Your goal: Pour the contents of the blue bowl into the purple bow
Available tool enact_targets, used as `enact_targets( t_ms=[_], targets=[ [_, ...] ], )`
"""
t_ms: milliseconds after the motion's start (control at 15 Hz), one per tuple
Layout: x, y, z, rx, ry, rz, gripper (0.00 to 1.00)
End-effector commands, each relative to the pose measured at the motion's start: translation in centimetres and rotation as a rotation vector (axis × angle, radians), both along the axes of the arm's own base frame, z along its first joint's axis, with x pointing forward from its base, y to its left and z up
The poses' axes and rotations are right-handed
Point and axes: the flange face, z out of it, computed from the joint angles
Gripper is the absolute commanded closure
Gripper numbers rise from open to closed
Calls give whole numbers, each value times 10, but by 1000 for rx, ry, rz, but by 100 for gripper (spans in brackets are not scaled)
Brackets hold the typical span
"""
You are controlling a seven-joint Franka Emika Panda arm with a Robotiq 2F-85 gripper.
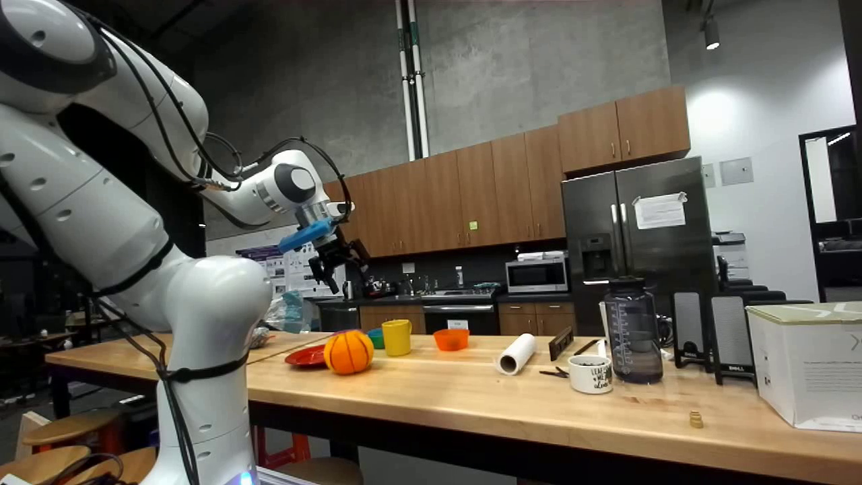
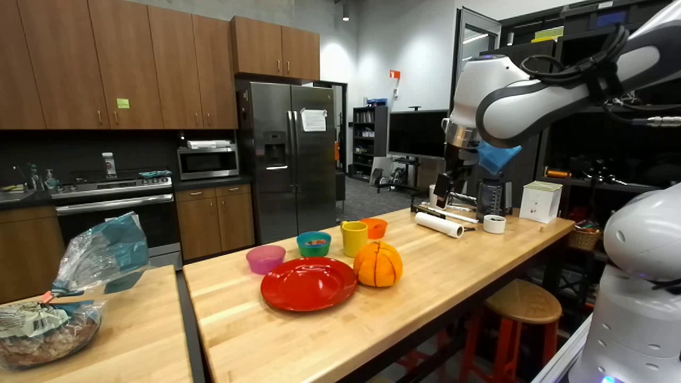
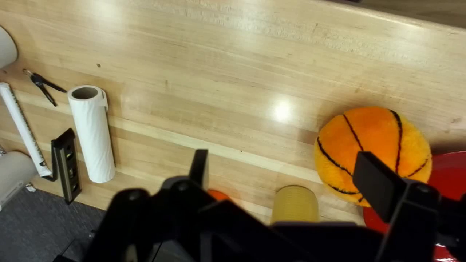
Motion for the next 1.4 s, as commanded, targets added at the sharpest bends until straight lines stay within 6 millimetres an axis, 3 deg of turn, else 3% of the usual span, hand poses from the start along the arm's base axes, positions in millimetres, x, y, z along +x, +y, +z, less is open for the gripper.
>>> enact_targets(
  t_ms=[0,400,667,933,1333],
  targets=[
    [0,0,0,0,1,0,0],
    [0,0,0,0,1,0,0],
    [11,4,0,3,-17,6,0],
    [36,13,-8,27,-34,22,0],
    [72,47,-30,46,-3,65,0]
  ],
)
